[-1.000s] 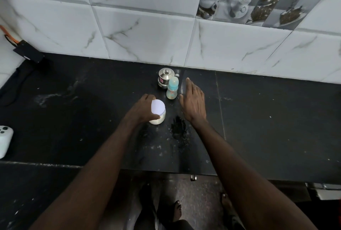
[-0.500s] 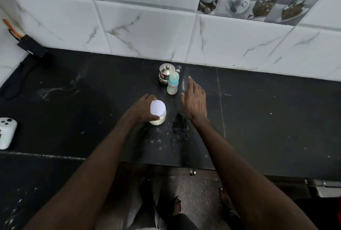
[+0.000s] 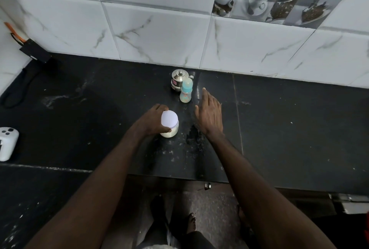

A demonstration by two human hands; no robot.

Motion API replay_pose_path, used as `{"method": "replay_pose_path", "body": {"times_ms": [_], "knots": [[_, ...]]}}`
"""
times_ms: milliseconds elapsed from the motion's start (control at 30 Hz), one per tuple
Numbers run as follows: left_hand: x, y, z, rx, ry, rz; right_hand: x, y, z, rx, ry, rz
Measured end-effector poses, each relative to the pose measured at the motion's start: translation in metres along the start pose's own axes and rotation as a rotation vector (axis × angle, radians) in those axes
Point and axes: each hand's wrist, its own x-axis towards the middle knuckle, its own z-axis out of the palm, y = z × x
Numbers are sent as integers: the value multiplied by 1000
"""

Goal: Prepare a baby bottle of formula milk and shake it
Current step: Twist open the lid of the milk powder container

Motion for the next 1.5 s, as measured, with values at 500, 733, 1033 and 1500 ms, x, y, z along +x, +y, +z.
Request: {"method": "replay_pose_path", "body": {"times_ms": [500,733,1033,1500], "knots": [[-1,-2,4,-8,24,1,-12,-1,0,23,-22,7],[-3,-2,2,-10,23,9,-11,-3,-1,24,-27,12],[-8,-1,-1,-7,8,37,-8,-4,0,31,-5,27],[-17,0,0,17,-10,26,-12,-8,-2,19,3,12]]}}
